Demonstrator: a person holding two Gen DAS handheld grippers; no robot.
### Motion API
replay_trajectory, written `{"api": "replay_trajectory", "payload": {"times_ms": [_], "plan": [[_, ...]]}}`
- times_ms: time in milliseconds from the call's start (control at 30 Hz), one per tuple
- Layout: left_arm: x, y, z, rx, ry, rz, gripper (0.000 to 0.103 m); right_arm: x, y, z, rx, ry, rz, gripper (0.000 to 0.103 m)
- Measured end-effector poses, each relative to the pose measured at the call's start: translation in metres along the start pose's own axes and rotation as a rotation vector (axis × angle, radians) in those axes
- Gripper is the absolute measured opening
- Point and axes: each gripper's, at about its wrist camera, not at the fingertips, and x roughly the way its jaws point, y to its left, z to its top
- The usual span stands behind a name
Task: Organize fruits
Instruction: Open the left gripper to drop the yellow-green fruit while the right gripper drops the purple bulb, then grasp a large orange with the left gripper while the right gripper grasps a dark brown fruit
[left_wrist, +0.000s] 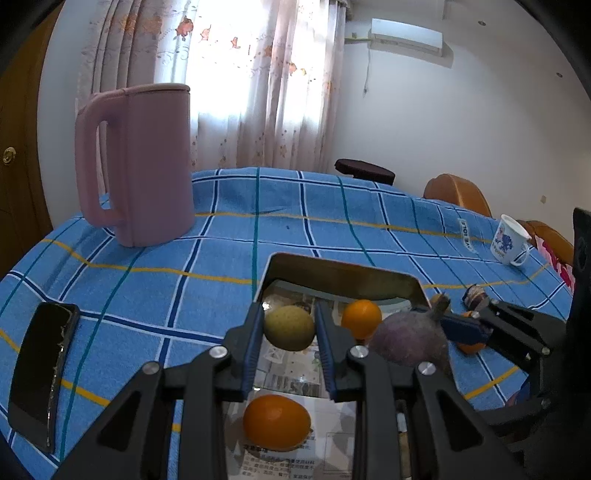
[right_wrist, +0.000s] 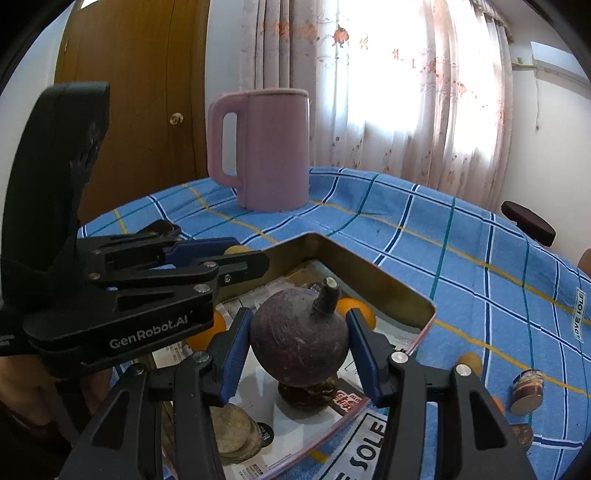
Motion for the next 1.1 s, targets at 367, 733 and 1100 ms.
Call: {"api": "replay_trajectory", "payload": {"times_ms": [367, 733, 1100], "plan": [[0.003, -0.002, -0.001, 0.012, 0.014, -0.002, 0.035, 0.003, 0.005, -0.001, -0.018, 0.02, 0.024, 0.062], [-0.035, -0.019, 0.004, -0.007, -0.118, 0.004, 0.086, -0.062, -0.039, -0.022, 0.075, -0.085, -0.079, 0.07], [-0.02, -0.112, -0.006, 0.118, -0.08, -0.133, 0.09, -0.109, -0.14, -0.073, 0.295, 0.002, -0.306, 0.07]]}}
